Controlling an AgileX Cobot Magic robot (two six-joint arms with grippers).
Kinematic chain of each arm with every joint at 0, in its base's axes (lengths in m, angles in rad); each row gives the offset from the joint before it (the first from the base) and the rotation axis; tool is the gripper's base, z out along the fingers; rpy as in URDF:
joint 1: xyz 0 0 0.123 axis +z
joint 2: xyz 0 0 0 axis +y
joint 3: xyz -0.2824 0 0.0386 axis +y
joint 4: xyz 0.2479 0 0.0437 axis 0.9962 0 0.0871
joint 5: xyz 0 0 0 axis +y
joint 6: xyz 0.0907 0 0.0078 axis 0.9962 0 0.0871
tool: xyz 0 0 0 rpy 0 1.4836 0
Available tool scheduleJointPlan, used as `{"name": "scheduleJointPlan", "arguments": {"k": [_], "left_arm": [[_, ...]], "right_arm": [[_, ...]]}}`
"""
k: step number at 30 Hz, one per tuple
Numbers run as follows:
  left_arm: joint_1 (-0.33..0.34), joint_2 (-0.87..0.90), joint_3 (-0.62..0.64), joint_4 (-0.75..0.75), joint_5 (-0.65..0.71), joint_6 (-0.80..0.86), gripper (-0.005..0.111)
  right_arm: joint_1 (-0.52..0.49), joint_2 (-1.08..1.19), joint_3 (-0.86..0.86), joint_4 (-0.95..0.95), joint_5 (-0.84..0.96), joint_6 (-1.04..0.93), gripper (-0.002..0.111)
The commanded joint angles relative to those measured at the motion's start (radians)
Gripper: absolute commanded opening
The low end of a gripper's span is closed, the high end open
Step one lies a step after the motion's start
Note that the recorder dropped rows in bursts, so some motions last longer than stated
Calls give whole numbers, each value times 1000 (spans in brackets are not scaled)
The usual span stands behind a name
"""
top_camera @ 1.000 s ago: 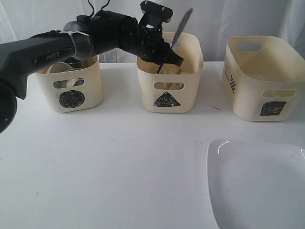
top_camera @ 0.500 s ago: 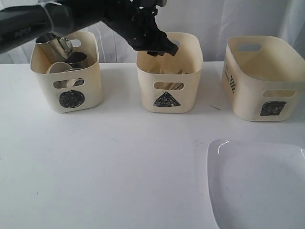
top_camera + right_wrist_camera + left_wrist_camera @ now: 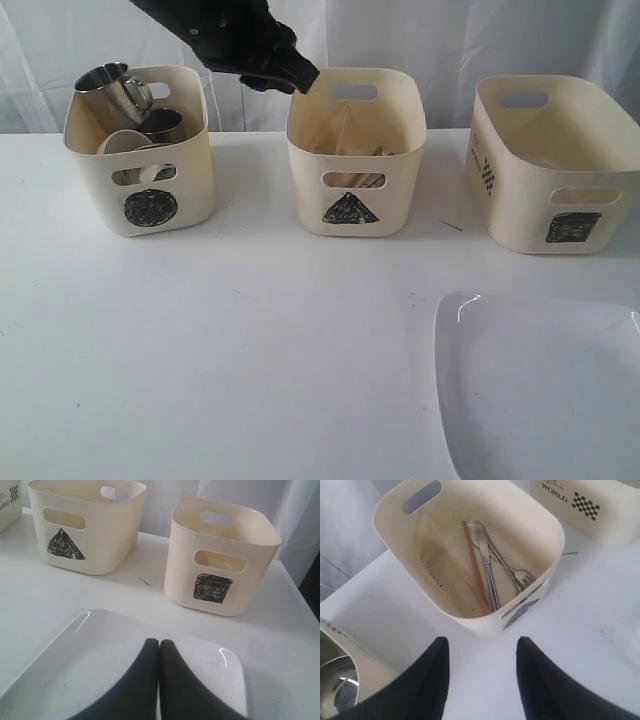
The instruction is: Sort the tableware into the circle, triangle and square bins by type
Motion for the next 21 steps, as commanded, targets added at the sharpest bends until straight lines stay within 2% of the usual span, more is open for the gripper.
{"name": "scheduleJointPlan", "arguments": {"k": [1, 14, 21], "left_arm": [[2, -171, 135, -12, 15, 24, 48], [2, -708, 602, -12, -41, 39, 48], [2, -1025, 824, -13, -37, -34, 48]], "right_arm": [[3, -6, 7, -3, -9, 1, 0], [3, -6, 7, -3, -9, 1, 0], [3, -6, 7, -3, -9, 1, 0]]}}
